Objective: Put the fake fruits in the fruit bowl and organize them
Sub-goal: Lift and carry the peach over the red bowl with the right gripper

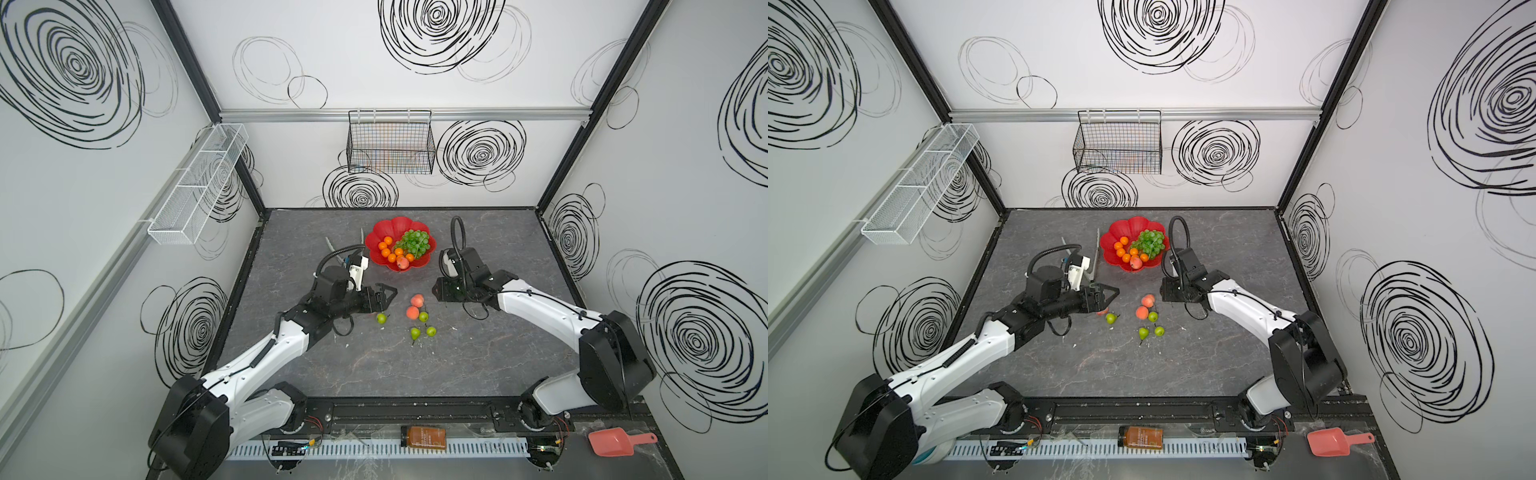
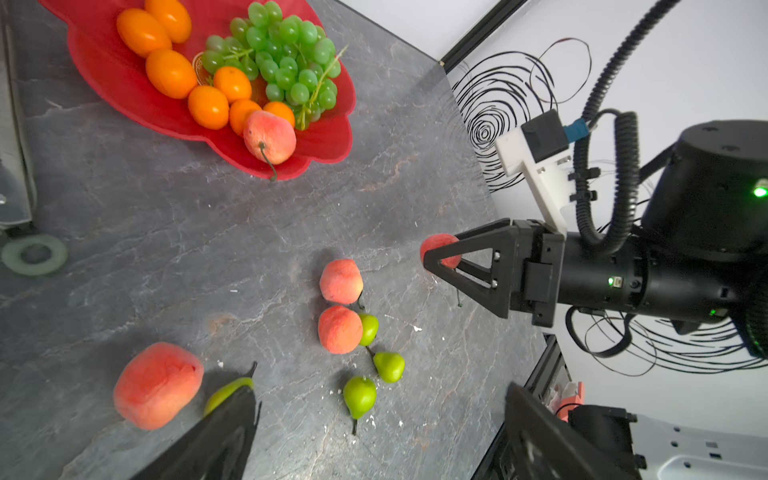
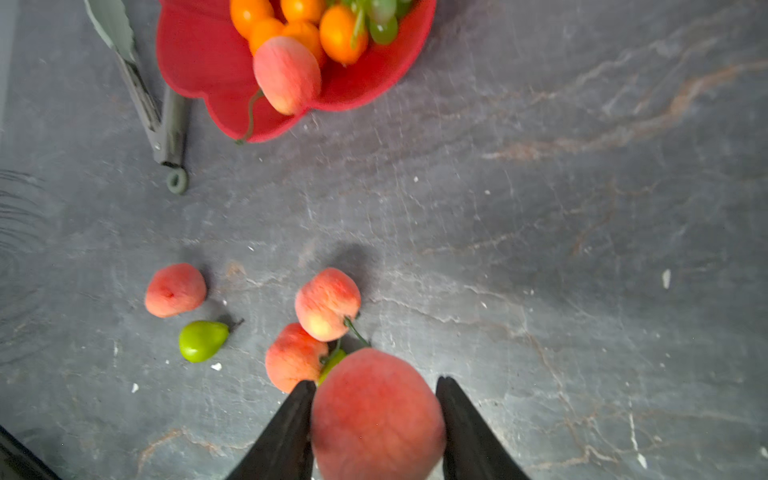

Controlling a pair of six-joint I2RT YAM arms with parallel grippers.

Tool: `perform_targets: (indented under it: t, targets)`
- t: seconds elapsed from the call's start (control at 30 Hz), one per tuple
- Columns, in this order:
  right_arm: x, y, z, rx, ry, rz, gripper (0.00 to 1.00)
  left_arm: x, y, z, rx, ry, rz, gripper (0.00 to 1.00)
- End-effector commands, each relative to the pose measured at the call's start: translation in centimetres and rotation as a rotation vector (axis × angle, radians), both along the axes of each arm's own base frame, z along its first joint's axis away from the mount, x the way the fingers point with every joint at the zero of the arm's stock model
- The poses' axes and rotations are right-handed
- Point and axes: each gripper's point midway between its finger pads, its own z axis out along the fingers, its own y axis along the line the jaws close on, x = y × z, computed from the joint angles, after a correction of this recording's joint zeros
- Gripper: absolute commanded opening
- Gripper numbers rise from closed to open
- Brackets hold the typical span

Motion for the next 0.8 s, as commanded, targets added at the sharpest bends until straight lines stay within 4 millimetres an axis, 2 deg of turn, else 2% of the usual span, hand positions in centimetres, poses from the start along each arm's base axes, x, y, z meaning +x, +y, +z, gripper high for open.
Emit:
perform_targets:
  t: [0.0,0.2,0.3,0.57,0.77]
  targets:
    - [1.2,0.4,0.5,-0.018,-0.001,0.013,0.49,1.6,-0.1,2.8,-0.023,-0.077,-0.024,0.96]
    - [4.1,1.6,2.3,-0.017,-0.037,0.024,0.49,3.9,0.5,3.9,-0.016,-0.096,-0.007,0.96]
    - [5.4,2.3,2.4,-0.02,-0.036,0.042,0.49,5.2,1.0,3.9,-0.004,-0.098,0.01,0.96]
    - [9.3,4.6,1.6,-0.05,-0.023,0.08,0.49,8.6,1.4,3.2,0.02,-0.088,0.036,0.96]
    - [11.6,5.3,0.0,-0.08,-0.007,0.076,0.49,10.6,2.9,2.3,0.022,-0.075,0.101,0.96]
